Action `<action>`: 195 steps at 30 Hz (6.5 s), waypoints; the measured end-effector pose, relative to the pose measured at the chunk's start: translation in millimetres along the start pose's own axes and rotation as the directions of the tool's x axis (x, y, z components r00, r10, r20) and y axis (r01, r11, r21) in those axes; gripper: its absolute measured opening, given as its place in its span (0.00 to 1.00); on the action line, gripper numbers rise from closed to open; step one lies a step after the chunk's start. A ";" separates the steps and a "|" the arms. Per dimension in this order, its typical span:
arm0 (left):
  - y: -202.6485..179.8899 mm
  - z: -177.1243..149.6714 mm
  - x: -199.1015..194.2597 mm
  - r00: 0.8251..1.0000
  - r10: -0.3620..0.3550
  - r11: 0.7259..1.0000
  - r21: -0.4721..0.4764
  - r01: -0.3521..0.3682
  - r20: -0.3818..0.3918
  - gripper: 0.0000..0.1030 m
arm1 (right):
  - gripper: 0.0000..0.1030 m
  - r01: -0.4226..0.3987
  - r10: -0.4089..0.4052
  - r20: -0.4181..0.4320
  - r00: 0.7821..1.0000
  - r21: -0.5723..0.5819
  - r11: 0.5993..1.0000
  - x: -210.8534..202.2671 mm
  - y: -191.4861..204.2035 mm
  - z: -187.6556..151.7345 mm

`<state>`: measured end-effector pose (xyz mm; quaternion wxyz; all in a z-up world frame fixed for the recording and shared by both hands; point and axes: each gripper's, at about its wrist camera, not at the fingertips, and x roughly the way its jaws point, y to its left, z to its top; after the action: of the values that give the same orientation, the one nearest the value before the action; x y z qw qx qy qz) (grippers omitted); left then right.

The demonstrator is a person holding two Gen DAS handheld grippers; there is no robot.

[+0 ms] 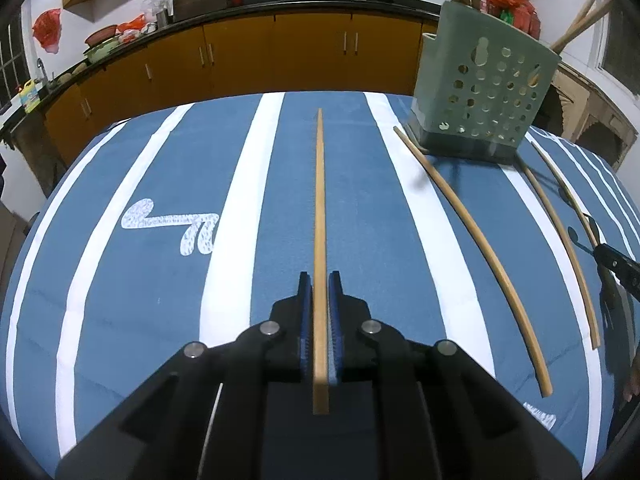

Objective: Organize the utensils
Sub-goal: 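Lift both held chopsticks off the tablecloth toward the holder, then carry both chopsticks upright over the green holder and lower them in, then open both tools to drop the chopsticks into the holder, then grasp a chopstick with the right tool while the left tool grasps another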

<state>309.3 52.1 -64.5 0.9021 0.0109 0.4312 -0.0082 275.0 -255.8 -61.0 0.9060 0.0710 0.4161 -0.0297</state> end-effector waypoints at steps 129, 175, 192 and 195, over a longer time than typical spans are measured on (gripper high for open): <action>-47.8 168.4 -143.8 0.745 -0.164 0.946 -0.112 0.305 0.646 0.07 | 0.07 -0.258 0.270 0.615 0.741 -0.110 0.960 -122.8 67.2 149.8; -4.6 -6.1 -53.4 0.989 -0.093 0.988 -0.112 0.106 0.113 0.50 | 0.13 -0.124 0.122 -0.029 0.992 -0.080 0.989 -13.7 55.8 -23.4; -79.6 0.6 -19.6 0.987 -0.163 0.986 -0.031 0.164 0.011 0.42 | 0.08 -0.030 0.030 0.004 1.000 0.050 0.998 -12.9 0.6 -16.0; -93.7 -1.1 -11.2 0.992 -0.123 0.992 -0.007 0.123 -0.006 0.38 | 0.08 -0.037 0.037 0.004 0.999 0.050 0.998 -13.0 -0.8 -16.1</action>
<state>299.1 -41.5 -57.7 0.8985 -0.0187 0.4340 -0.0624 254.4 -254.2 -61.6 0.9050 0.1013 0.4124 -0.0237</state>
